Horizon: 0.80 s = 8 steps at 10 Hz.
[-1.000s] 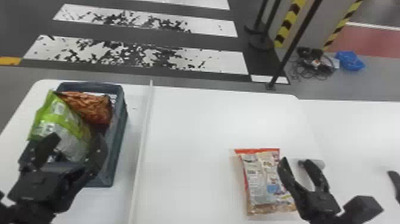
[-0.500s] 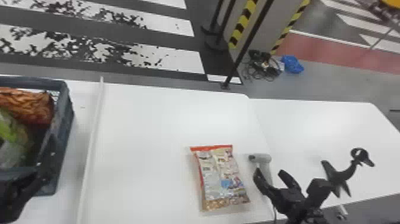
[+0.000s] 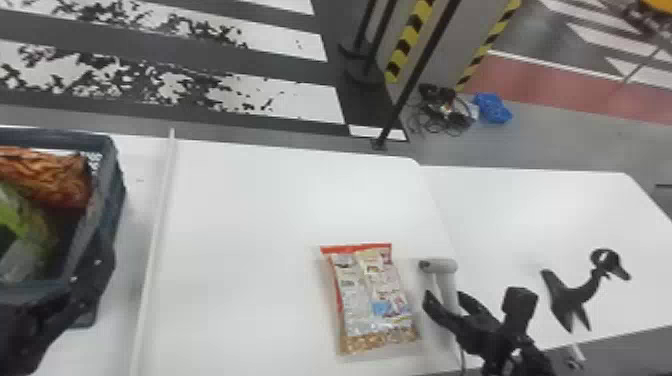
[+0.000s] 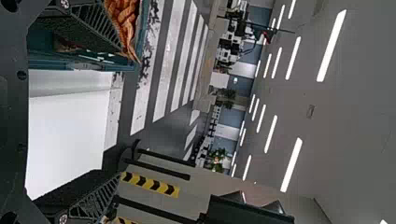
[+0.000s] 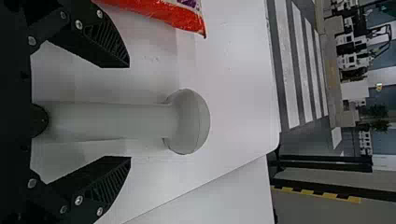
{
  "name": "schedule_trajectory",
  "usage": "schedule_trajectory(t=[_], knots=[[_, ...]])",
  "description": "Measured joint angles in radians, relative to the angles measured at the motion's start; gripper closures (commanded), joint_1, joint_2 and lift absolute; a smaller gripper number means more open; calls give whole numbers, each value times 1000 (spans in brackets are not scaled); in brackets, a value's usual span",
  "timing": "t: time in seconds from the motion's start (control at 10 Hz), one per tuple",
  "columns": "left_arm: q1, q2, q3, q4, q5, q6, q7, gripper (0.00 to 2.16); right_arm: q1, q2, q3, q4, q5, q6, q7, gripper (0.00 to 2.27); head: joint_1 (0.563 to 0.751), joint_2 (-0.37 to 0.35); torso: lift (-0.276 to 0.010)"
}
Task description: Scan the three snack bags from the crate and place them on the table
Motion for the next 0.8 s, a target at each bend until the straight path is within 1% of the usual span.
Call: schedule_trajectory(t=[0.1,0.2,0.3,0.4,0.6,0.7,0.8], knots=[[1,2,-3,-3,-1,0,1,66,-25,-14,3,38,11,24,1,2175,695,-350,-36],[0,5,-9,-5,-5,2,6,66,-35,-19,3,54,15,35,19,2189,695,-350,-36],[-3,7,-17,-6,-12,4,9,66,-27,-10,3,45,13,34,23,2189,695,-350,-36],[-7,8,-26,-6,-16,4,11,66,-9,10,-1,21,12,25,7,2192,695,-350,-36],[-16,20,-50,-2,-36,2,45,66,48,61,-26,-37,5,-43,-22,2216,695,-350,-36],[-17,24,-57,-2,-42,0,47,66,102,97,-47,-114,-17,-79,-36,2219,695,-350,-36],[-18,27,-61,-1,-42,0,47,66,181,143,-61,-239,-49,-90,-47,2219,695,-350,-36]])
